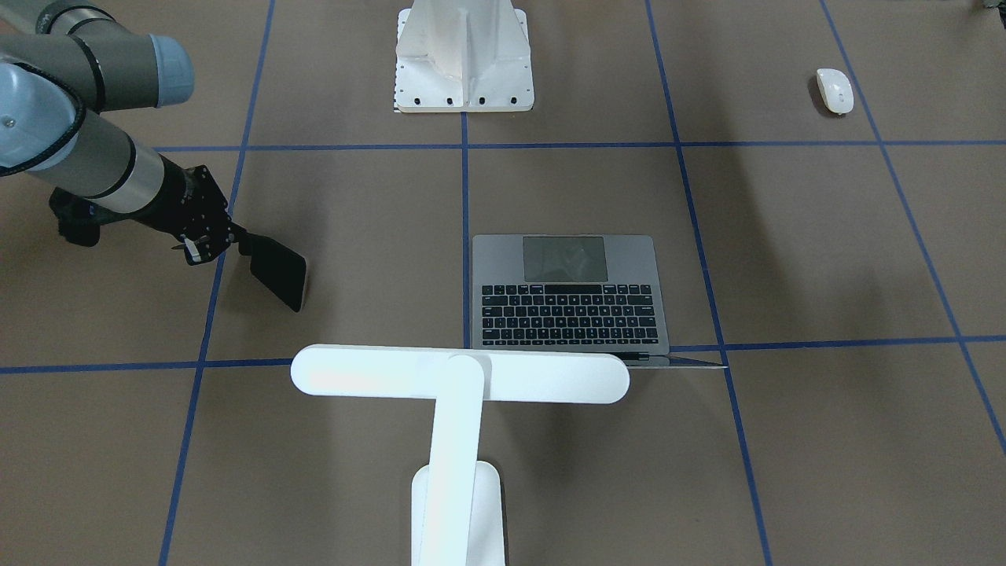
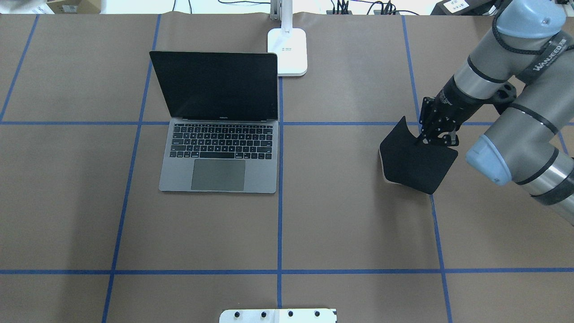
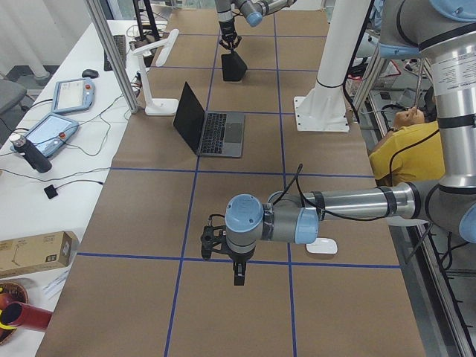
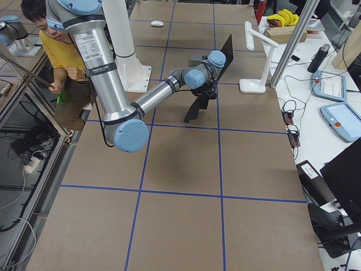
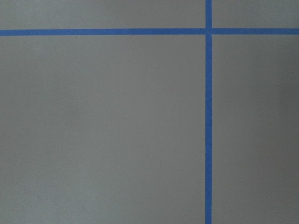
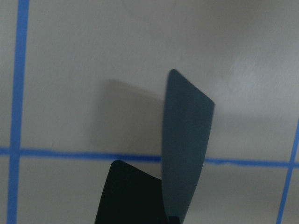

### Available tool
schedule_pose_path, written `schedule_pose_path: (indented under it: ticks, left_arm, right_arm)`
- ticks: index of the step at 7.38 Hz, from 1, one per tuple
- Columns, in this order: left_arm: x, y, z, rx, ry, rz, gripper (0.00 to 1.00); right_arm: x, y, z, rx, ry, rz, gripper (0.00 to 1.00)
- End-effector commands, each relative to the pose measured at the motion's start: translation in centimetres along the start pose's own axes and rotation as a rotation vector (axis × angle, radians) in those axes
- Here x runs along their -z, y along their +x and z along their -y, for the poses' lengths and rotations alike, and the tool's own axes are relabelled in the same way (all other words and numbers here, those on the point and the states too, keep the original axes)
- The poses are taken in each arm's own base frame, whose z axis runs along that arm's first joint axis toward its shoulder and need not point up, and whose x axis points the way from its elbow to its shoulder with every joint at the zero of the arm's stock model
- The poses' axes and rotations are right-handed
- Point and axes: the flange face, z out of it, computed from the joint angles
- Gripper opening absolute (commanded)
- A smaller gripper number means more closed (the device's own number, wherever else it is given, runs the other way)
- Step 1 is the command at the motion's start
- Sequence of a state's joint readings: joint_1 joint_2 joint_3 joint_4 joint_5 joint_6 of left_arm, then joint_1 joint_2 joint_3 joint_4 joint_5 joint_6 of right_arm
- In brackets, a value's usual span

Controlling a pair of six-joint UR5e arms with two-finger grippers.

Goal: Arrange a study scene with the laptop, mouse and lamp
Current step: 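Carry the black mouse pad with the right gripper toward the laptop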

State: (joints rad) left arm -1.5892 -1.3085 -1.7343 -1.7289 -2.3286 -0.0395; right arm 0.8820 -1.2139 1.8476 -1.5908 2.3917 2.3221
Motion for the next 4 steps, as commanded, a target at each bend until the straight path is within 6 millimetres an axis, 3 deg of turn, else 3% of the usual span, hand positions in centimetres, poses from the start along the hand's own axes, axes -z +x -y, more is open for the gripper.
schedule_pose_path:
  ticks: [1,3,4]
  left_arm:
    - [0.0,0.0,0.0,0.001,-0.001,0.0,1.0]
    - [-0.1,-0.1,0.0,0.004,-0.002,0.0,1.0]
    - [0.0,0.0,0.0,0.003,-0.001,0.0,1.0]
  right_arm:
    - [-0.2,4.0,-5.1,0.095,-0.038,0.013,0.0]
    - [-2.5,7.2,-8.6,0.171,-0.023,0.008,0.0]
    - [-4.1,7.6,-9.8,0.192,0.012,0.021,0.0]
